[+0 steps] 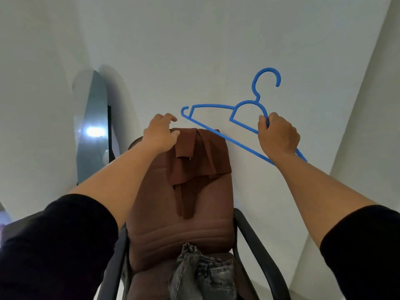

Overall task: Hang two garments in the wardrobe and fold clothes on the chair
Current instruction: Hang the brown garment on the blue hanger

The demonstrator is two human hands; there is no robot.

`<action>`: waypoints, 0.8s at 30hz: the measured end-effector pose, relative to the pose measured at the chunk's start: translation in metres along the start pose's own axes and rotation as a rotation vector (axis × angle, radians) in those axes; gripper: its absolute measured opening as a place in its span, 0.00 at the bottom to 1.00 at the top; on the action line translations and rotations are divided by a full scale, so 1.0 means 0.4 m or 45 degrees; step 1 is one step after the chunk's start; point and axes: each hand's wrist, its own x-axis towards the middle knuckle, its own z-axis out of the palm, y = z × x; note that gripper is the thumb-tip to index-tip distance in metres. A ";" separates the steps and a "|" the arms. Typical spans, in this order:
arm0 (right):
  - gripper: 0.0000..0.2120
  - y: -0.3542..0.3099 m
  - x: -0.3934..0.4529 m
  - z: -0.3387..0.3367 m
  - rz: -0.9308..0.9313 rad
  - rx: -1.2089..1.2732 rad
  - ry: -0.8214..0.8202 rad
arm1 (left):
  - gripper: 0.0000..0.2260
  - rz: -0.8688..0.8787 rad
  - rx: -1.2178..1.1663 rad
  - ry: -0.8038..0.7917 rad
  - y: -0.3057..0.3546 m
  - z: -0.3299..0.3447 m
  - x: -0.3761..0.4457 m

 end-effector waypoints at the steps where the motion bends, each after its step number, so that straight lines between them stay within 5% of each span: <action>1: 0.17 0.003 0.023 0.035 0.011 0.015 -0.008 | 0.17 -0.013 0.019 -0.034 -0.008 0.025 0.025; 8: 0.18 0.050 0.214 0.313 0.036 0.178 -0.086 | 0.19 -0.158 0.238 -0.242 0.003 0.246 0.282; 20: 0.13 0.182 0.370 0.619 0.035 0.300 -0.265 | 0.38 -0.557 0.502 -0.292 -0.023 0.586 0.562; 24: 0.13 0.201 0.377 0.653 0.049 0.293 -0.266 | 0.28 -0.490 0.543 -0.254 -0.022 0.618 0.596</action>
